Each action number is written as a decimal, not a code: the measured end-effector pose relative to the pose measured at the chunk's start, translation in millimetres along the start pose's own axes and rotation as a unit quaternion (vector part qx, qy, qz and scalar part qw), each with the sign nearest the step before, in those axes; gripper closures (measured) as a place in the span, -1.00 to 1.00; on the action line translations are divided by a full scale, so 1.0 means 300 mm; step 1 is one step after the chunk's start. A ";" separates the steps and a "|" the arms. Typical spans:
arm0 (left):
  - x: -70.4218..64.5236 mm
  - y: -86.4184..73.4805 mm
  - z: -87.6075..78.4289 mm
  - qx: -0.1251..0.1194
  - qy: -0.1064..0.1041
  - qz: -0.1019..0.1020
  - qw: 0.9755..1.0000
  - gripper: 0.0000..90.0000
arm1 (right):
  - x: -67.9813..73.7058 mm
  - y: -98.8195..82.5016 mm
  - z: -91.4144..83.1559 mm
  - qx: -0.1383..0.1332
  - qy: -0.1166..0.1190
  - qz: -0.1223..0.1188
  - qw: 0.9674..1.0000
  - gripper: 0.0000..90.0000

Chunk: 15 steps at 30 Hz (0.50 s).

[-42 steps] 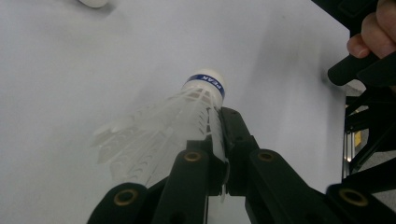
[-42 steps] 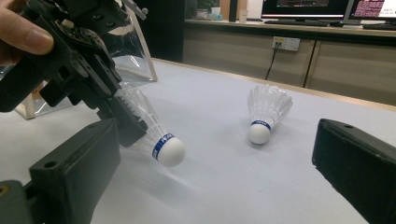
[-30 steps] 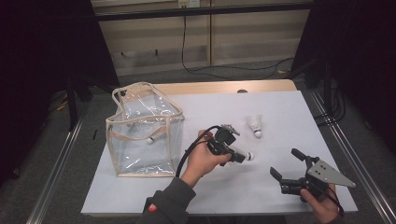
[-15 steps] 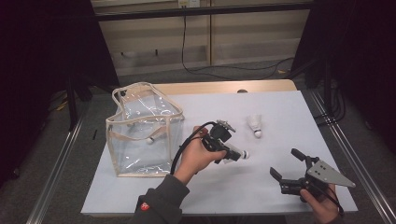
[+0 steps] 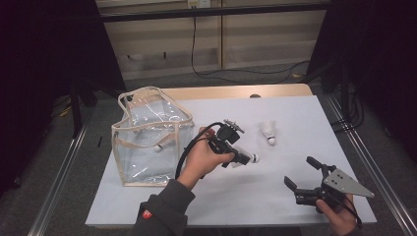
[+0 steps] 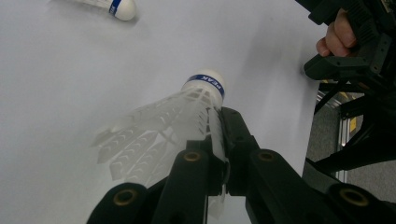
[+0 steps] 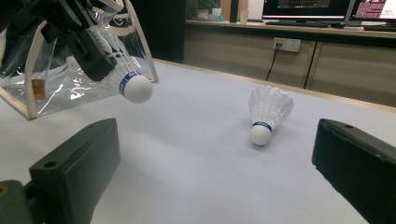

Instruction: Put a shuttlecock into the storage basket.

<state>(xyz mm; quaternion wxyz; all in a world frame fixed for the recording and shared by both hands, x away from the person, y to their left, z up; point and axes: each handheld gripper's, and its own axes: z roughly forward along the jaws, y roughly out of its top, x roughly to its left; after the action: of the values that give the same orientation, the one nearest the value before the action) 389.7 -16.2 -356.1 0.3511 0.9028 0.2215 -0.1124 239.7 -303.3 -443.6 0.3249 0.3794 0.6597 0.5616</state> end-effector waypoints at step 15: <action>0.016 0.013 -0.052 0.004 0.004 -0.002 1.000 0.97 | 0.000 0.000 0.000 0.000 0.000 -0.001 1.000 -0.98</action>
<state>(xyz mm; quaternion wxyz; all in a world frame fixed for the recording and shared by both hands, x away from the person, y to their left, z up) 396.5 -6.7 -344.2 0.3465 0.9040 0.2245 -0.1107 239.7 -303.3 -443.6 0.3256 0.3789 0.6599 0.5612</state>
